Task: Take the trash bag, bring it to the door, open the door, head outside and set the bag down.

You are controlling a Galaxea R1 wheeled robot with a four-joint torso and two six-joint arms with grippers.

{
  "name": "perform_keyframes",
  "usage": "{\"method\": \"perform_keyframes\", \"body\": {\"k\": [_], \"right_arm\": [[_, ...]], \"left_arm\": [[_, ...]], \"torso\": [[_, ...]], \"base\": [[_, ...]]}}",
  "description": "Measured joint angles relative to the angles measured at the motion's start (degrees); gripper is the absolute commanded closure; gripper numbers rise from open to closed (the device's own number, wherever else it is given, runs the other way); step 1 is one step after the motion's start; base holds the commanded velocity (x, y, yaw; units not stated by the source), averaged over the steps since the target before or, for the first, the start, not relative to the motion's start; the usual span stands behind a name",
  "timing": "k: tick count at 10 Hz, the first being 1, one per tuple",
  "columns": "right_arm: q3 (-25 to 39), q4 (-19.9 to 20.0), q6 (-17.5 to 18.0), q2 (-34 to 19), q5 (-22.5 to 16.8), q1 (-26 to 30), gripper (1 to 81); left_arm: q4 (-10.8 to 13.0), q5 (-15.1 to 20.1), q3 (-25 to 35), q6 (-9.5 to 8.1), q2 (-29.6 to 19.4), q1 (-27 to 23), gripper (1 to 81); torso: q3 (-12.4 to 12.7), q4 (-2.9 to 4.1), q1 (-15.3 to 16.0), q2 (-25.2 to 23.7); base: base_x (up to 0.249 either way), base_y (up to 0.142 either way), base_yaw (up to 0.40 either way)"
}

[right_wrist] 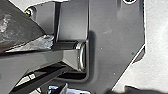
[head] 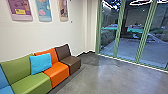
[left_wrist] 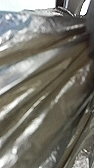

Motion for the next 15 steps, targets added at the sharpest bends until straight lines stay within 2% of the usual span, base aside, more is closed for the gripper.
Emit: {"method": "perform_keyframes", "body": {"k": [15], "right_arm": [[-1.3,0.0,-0.2,0.3,1.0,-0.5,1.0]], "left_arm": [[0.0,-0.1,0.0,0.04,0.0,0.0,81.1]], "torso": [[0.0,0.00,0.0,0.0]], "base": [[0.000,0.000,-0.342]]}}
